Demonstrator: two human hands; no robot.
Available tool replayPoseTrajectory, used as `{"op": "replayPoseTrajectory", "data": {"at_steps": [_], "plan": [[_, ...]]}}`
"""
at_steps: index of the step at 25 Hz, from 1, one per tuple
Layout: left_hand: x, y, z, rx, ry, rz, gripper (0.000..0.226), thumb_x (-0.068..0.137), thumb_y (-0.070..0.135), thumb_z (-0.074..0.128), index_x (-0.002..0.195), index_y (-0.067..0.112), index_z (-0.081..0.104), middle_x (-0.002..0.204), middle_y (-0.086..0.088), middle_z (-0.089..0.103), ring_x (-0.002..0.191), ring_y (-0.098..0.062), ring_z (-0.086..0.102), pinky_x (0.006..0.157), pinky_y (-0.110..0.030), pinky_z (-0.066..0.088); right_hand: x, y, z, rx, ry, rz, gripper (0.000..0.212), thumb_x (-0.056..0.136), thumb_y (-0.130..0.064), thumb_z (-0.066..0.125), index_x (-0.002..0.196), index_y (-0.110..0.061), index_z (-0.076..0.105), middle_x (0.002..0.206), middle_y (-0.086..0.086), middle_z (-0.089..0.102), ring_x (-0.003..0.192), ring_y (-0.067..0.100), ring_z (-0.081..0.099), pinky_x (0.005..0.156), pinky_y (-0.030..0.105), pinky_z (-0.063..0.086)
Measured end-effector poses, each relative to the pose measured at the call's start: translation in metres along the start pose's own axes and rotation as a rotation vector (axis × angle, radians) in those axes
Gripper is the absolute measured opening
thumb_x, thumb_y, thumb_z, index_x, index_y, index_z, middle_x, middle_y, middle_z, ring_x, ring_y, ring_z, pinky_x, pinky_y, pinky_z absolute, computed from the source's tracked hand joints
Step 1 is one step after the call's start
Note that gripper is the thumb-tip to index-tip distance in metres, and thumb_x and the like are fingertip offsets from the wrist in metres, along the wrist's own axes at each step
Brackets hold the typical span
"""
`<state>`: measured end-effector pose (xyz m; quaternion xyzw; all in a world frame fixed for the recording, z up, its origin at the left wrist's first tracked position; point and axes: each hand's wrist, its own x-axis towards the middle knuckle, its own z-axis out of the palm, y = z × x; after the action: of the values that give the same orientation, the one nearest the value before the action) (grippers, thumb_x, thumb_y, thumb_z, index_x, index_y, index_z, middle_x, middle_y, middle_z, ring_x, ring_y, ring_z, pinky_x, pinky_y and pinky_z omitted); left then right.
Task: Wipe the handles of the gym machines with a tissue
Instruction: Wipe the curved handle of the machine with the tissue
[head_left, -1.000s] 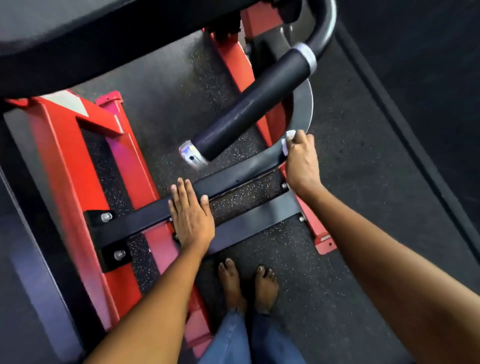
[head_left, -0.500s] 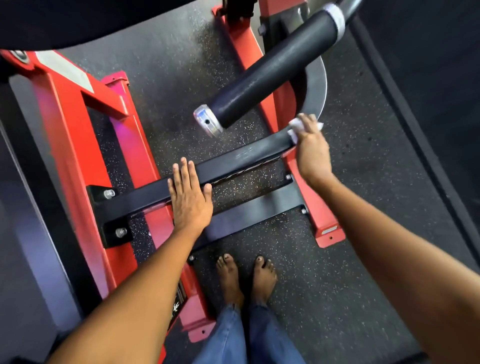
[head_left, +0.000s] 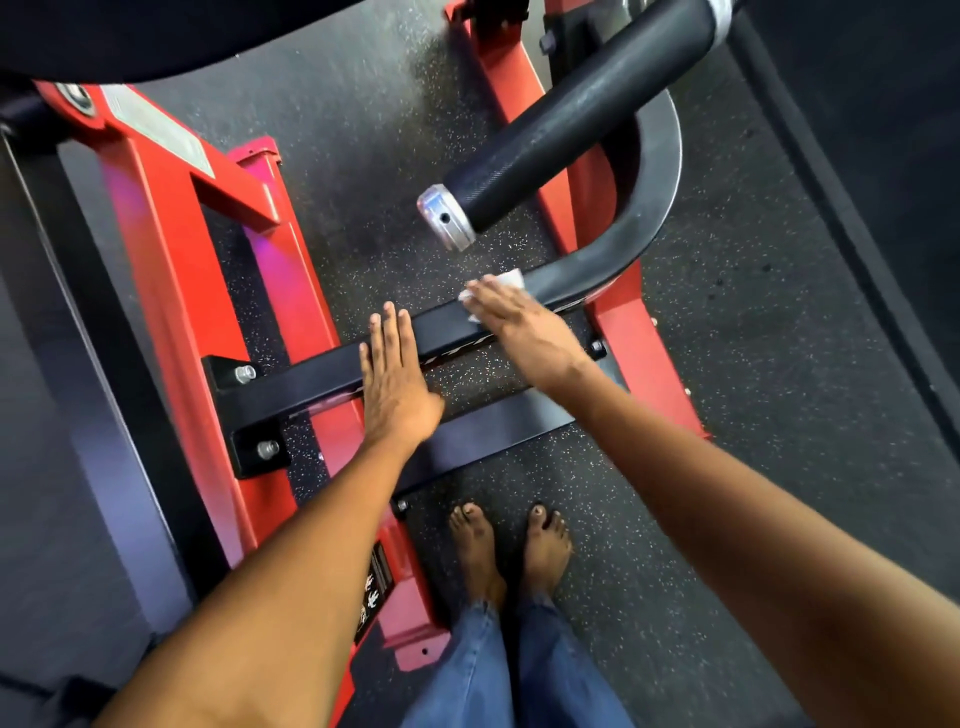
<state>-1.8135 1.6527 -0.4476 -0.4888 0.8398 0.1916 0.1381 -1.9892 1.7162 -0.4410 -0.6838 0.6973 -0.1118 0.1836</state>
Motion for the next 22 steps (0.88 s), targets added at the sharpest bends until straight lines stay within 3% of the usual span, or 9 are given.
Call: {"op": "replayPoseTrajectory", "data": {"at_steps": [3,5,7,10,13,15,19,20,22], "plan": [[0.002,0.002,0.003,0.015,-0.008,-0.026,0.105,0.079,0.006,0.058,0.15,0.01,-0.02,0.157,-0.007,-0.029,0.144,-0.023,-0.028,0.118,-0.038,-0.014,-0.024,0.055,-0.021,0.106,0.262,0.459,0.049,0.096,0.001,0.029,0.141,-0.012,0.038,0.153,0.007,0.027,0.143,0.02,0.016,0.115,0.024,0.005],[0.003,0.004,0.006,0.027,-0.009,-0.036,0.104,0.08,0.005,0.056,0.15,0.009,-0.021,0.156,-0.009,-0.03,0.144,-0.025,-0.028,0.118,-0.039,-0.015,-0.025,0.074,-0.023,0.064,0.289,0.683,0.052,0.095,0.004,0.029,0.145,-0.009,0.029,0.155,0.009,0.021,0.144,0.024,0.011,0.116,0.032,0.003],[0.002,0.004,0.006,0.032,-0.012,-0.035,0.102,0.08,0.003,0.053,0.149,0.008,-0.022,0.156,-0.009,-0.031,0.143,-0.026,-0.028,0.117,-0.04,-0.016,-0.013,0.055,-0.015,0.037,0.246,0.692,0.063,0.088,0.01,0.028,0.148,-0.003,0.015,0.156,0.014,0.01,0.145,0.028,0.003,0.116,0.035,-0.001],[0.001,0.006,0.003,0.047,-0.015,-0.03,0.103,0.077,-0.004,0.05,0.148,0.007,-0.024,0.155,-0.01,-0.032,0.143,-0.027,-0.029,0.116,-0.04,-0.017,0.003,-0.01,0.005,0.047,0.086,0.461,0.072,0.082,0.013,0.028,0.148,0.0,0.002,0.156,0.018,-0.003,0.144,0.03,-0.006,0.115,0.035,-0.009],[0.001,0.01,0.001,0.071,-0.034,-0.06,0.102,0.077,-0.008,0.047,0.147,0.007,-0.026,0.154,-0.011,-0.034,0.142,-0.027,-0.03,0.117,-0.04,-0.016,0.002,-0.025,0.011,0.049,-0.004,0.09,0.063,0.085,-0.002,0.009,0.147,0.0,0.011,0.155,0.017,0.005,0.144,0.031,0.001,0.114,0.033,-0.008],[0.002,0.011,-0.001,0.077,-0.052,-0.067,0.1,0.077,-0.006,0.046,0.147,0.006,-0.025,0.154,-0.011,-0.033,0.143,-0.027,-0.029,0.117,-0.04,-0.015,-0.01,0.003,0.0,0.056,0.016,-0.013,0.06,0.088,-0.001,0.01,0.145,-0.002,0.026,0.154,0.015,0.018,0.143,0.031,0.014,0.115,0.031,0.003],[0.004,0.015,-0.006,0.049,-0.098,-0.089,0.099,0.081,0.002,0.05,0.148,0.006,-0.024,0.154,-0.012,-0.033,0.143,-0.028,-0.029,0.117,-0.041,-0.014,-0.041,0.047,-0.024,0.209,0.129,0.525,0.05,0.098,0.002,0.033,0.146,-0.011,0.029,0.155,0.003,0.018,0.144,0.017,0.015,0.113,0.019,0.006],[0.003,0.018,-0.009,0.034,-0.118,-0.101,0.097,0.085,0.005,0.05,0.148,0.005,-0.024,0.154,-0.012,-0.033,0.143,-0.028,-0.029,0.117,-0.041,-0.014,-0.042,0.041,-0.027,0.224,0.125,0.578,0.049,0.099,-0.002,0.032,0.147,-0.012,0.028,0.156,0.003,0.018,0.143,0.016,0.015,0.112,0.018,0.008],[-0.002,0.025,-0.016,0.002,-0.162,-0.111,0.092,0.093,0.016,0.051,0.148,0.003,-0.022,0.155,-0.014,-0.031,0.144,-0.029,-0.026,0.117,-0.04,-0.011,-0.039,0.019,-0.029,0.283,0.01,0.494,0.043,0.103,-0.016,0.029,0.146,-0.014,0.03,0.155,0.003,0.021,0.142,0.016,0.021,0.111,0.02,0.013]]}}
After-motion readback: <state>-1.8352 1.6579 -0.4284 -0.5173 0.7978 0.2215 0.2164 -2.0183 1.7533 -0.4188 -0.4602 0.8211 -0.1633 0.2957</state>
